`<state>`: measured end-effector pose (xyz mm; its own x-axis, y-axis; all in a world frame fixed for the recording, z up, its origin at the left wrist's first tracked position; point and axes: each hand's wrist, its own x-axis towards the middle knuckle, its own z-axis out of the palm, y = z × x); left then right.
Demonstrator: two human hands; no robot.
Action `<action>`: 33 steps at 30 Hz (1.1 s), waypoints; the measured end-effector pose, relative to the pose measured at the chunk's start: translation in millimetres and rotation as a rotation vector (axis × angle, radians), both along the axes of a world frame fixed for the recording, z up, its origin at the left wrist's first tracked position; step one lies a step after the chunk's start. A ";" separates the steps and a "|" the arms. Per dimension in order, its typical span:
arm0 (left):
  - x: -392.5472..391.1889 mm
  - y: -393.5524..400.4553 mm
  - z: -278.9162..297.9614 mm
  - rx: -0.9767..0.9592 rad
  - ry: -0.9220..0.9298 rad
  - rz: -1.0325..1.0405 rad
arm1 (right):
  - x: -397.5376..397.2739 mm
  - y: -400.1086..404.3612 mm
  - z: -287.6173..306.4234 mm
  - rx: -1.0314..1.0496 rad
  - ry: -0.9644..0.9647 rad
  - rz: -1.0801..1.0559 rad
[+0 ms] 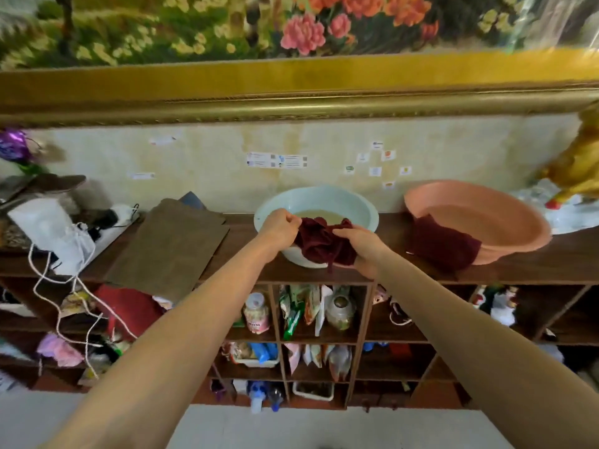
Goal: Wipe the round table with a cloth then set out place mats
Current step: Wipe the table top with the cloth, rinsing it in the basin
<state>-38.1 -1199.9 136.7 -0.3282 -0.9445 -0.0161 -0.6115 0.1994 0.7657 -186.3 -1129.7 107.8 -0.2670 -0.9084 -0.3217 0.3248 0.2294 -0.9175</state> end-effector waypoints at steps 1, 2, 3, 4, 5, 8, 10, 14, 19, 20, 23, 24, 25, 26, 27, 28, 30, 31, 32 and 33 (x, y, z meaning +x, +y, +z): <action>-7.6 -20.7 -4.6 0.007 -0.001 0.020 | -9.9 -22.9 -5.1 0.009 0.027 -0.013; -19.0 -48.3 -10.8 0.026 0.014 0.041 | -21.5 -51.3 -9.2 0.022 0.041 -0.010; -26.7 -68.2 -15.5 0.042 0.016 0.053 | -30.5 -71.9 -12.1 0.036 0.063 -0.013; -35.3 -88.2 -18.2 0.070 0.020 0.055 | -38.9 -92.5 -12.5 0.051 0.084 -0.009; -44.1 -109.4 -22.7 0.089 0.017 0.052 | -46.8 -112.8 -15.5 0.081 0.104 0.006; -65.2 -157.3 -29.0 0.126 0.011 0.052 | -65.9 -164.7 -28.1 0.120 0.366 0.124; -81.1 -188.2 -29.7 0.159 0.045 0.066 | -77.4 -204.3 -37.7 0.114 0.689 0.222; -96.5 -224.9 -37.1 0.266 0.168 0.107 | -87.1 -242.8 -36.2 -0.048 0.936 0.075; -107.3 -260.4 -42.4 0.362 0.342 0.249 | -88.8 -259.1 -33.7 -0.157 0.929 0.166; -108.1 -261.6 -42.8 0.390 0.363 0.241 | -86.5 -258.7 -37.3 -0.123 0.949 0.251; -106.4 -274.2 -37.5 0.475 0.475 0.174 | -82.3 -273.8 -47.2 -0.052 1.014 0.170; -104.9 -279.4 -34.6 0.505 0.508 0.152 | -81.5 -279.0 -45.8 -0.047 1.021 0.112; -103.3 -283.4 -33.2 0.521 0.525 0.127 | -82.6 -282.6 -45.2 -0.046 1.021 0.082; -101.3 -286.7 -32.4 0.513 0.511 0.088 | -83.6 -285.0 -43.3 -0.043 1.020 0.079; -98.7 -290.2 -33.9 0.483 0.469 0.038 | -84.8 -286.1 -41.2 -0.040 1.029 0.090; -94.9 -293.0 -36.0 0.424 0.391 -0.025 | -84.7 -286.9 -39.5 -0.033 1.038 0.098; -85.5 -300.5 -40.4 0.195 0.148 -0.175 | -81.7 -288.7 -34.7 -0.036 1.005 0.088; -83.3 -303.2 -42.3 0.074 0.024 -0.244 | -81.3 -289.6 -31.4 -0.047 0.974 0.082; -80.7 -305.9 -43.1 -0.013 -0.079 -0.300 | -79.5 -291.3 -26.6 -0.068 0.934 0.069; -78.6 -306.4 -44.1 -0.053 -0.143 -0.342 | -78.8 -293.0 -21.9 -0.098 0.884 0.054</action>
